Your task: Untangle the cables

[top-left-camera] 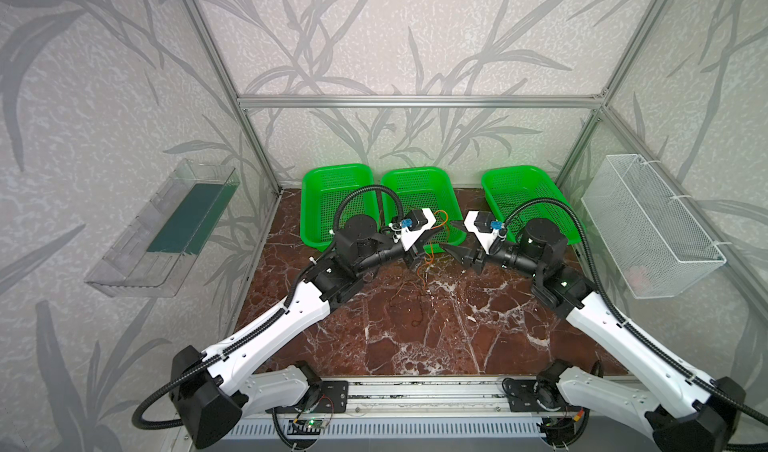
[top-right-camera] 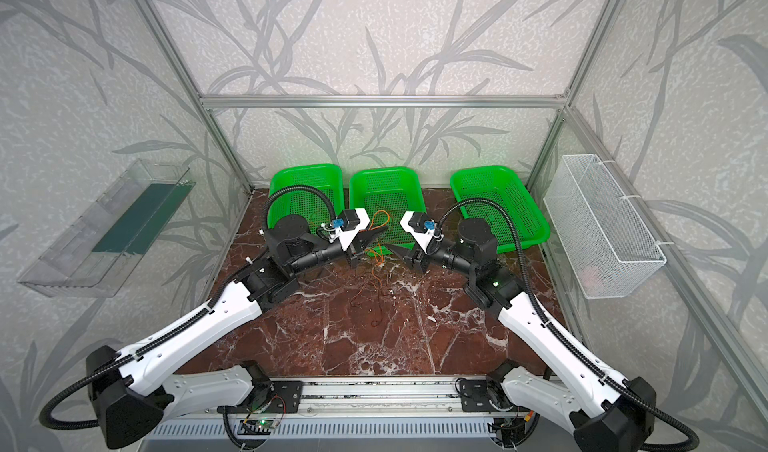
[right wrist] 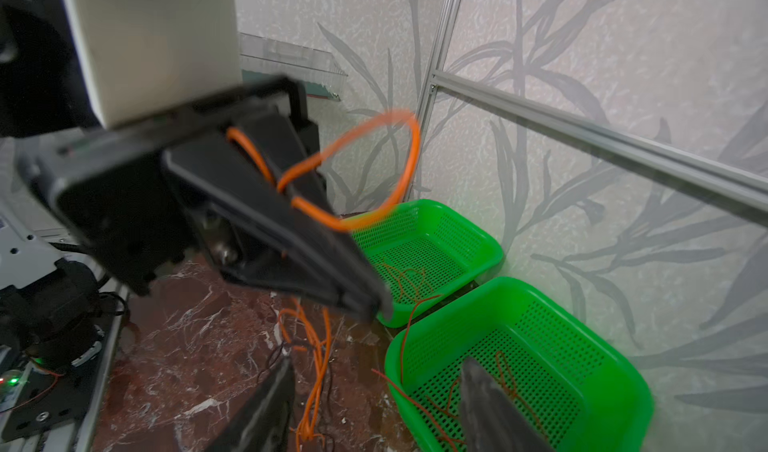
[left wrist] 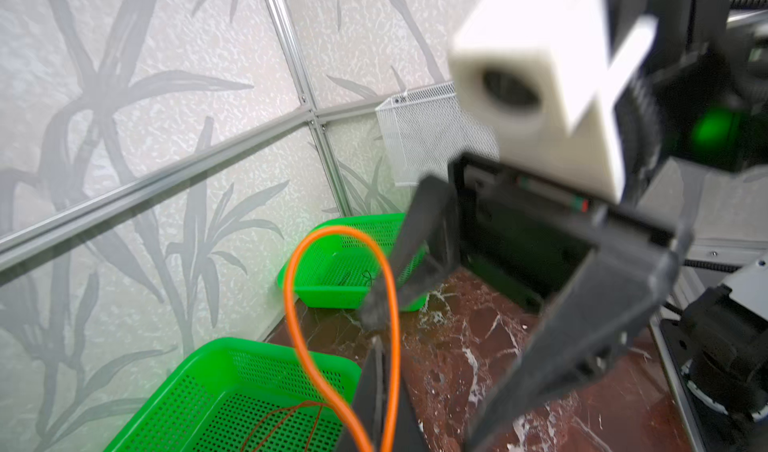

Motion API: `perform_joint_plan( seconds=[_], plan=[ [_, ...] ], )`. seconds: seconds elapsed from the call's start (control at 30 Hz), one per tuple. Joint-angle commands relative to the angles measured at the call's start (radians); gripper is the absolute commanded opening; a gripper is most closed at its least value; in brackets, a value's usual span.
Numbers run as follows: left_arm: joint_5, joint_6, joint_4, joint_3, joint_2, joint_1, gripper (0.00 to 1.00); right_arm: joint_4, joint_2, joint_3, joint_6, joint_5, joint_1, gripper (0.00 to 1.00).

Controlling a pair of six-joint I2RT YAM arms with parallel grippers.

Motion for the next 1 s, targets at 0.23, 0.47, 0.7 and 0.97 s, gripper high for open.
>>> perform_joint_plan(
  seconds=[0.23, 0.47, 0.7, 0.97],
  plan=[
    [-0.047, -0.052, 0.080, 0.115, 0.040, -0.057, 0.00, 0.408, 0.168, -0.124, 0.243, 0.002, 0.079, 0.60],
    [-0.070, -0.042, 0.082, 0.196, 0.062, -0.079, 0.00, 0.510, 0.274, -0.148, 0.297, 0.028, 0.079, 0.20],
    [-0.106, 0.041, -0.037, 0.387, 0.091, -0.077, 0.00, 0.422, 0.322, -0.211, 0.212, 0.092, 0.073, 0.16],
    [-0.100, 0.110, -0.136, 0.569, 0.132, -0.037, 0.00, 0.207, 0.367, -0.212, 0.056, 0.117, 0.068, 0.15]
  ],
)
